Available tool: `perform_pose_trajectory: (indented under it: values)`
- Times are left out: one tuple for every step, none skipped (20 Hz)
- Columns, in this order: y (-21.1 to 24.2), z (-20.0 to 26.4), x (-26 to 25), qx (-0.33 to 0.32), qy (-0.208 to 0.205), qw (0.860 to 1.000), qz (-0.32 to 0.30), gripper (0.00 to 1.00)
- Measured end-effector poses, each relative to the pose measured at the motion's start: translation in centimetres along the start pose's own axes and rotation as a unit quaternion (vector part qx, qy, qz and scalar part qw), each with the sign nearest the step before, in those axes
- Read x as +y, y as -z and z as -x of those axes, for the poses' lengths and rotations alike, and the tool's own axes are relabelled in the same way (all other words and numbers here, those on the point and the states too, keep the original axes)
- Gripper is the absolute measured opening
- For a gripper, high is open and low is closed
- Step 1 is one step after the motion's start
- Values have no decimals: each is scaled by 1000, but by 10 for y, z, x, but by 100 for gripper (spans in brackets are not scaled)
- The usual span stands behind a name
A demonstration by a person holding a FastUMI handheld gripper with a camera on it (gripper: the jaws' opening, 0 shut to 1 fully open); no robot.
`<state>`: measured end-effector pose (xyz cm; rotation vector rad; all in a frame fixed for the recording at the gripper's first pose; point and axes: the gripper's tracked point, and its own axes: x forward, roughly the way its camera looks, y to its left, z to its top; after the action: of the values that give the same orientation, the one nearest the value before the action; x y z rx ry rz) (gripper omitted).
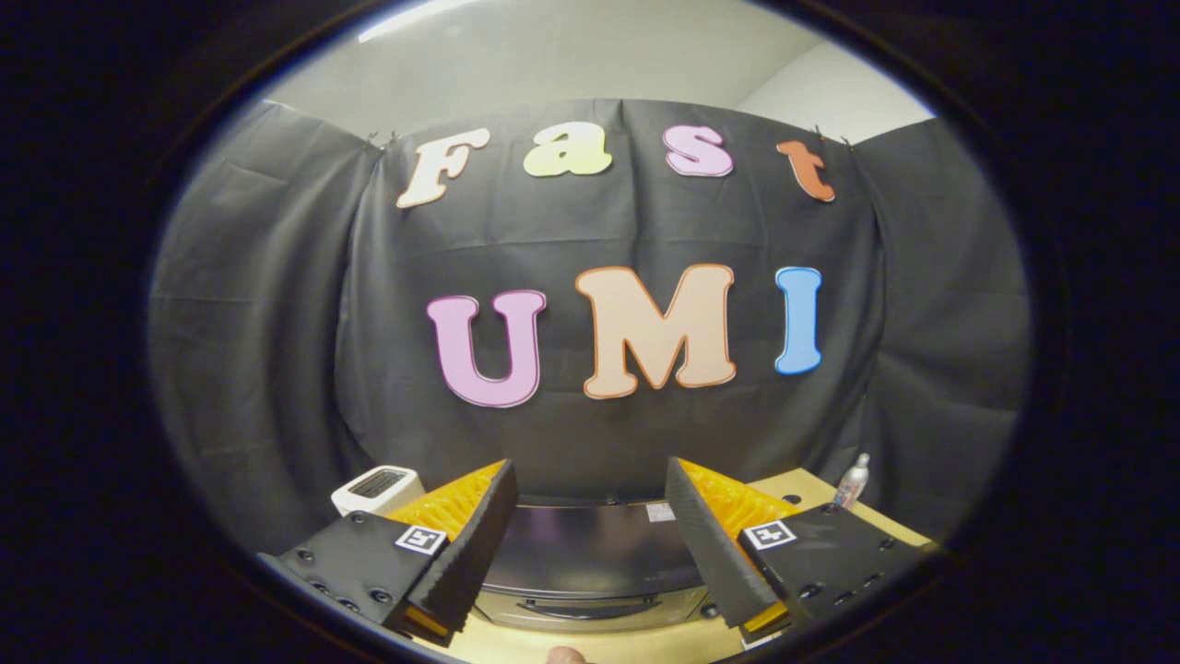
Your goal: Open the toaster oven, put the food inside, and close the toaster oven door.
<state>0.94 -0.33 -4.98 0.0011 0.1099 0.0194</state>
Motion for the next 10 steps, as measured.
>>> perform_pose_trajectory:
  values:
    - [9,-2,4,8,-1,1000,-2,100]
    - [19,-3,7,16,-2,1000,-3,100]
    - [31,-6,8,26,-2,1000,1,100]
    - [44,-9,7,33,0,999,4,100]
    - [53,-13,7,40,2,999,7,100]
    - [64,-16,7,48,6,999,7,100]
    - [73,-20,7,55,8,998,5,100]
    - [85,-22,6,63,9,998,2,100]
    - [96,-26,3,72,14,997,0,100]
    - [107,-28,1,80,16,997,-3,100]
